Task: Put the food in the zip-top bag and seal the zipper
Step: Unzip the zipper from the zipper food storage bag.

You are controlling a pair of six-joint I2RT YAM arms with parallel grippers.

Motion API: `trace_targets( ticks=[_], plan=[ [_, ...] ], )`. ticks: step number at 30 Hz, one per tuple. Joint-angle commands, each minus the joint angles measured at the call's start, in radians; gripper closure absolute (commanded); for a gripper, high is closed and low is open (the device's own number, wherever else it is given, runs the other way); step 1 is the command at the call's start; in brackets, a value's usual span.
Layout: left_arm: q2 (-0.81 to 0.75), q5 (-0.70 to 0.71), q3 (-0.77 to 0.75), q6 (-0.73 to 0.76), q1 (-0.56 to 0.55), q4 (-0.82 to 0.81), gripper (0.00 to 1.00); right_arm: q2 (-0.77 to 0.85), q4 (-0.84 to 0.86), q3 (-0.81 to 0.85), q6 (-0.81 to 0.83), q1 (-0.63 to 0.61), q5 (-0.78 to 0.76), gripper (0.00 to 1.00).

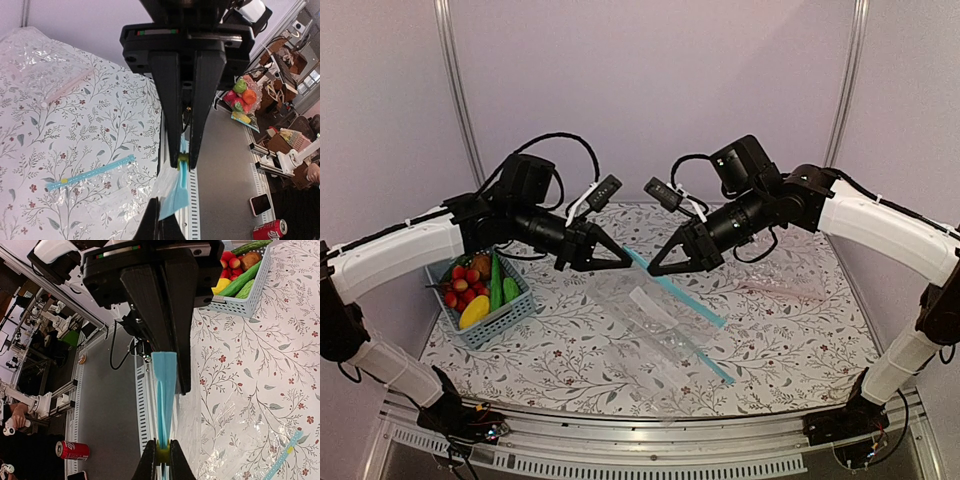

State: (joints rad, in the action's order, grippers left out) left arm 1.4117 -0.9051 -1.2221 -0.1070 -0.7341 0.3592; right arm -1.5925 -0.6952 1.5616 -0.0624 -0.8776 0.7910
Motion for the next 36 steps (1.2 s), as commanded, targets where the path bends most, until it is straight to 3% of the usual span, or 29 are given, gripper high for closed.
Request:
trace_targets(
  ticks=[1, 36],
  plan=[
    [-0.04, 0.06, 0.001, -0.014, 0.044, -0.017, 1.0, 0.028, -0.056, -0.018, 0.012, -0.007, -0.022, 1.0],
    [-0.144, 0.191, 0.035, -0.056, 0.223, -0.059, 1.0, 0.051, -0.061, -0.058, 0.005, -0.007, -0.084, 1.0]
  ],
)
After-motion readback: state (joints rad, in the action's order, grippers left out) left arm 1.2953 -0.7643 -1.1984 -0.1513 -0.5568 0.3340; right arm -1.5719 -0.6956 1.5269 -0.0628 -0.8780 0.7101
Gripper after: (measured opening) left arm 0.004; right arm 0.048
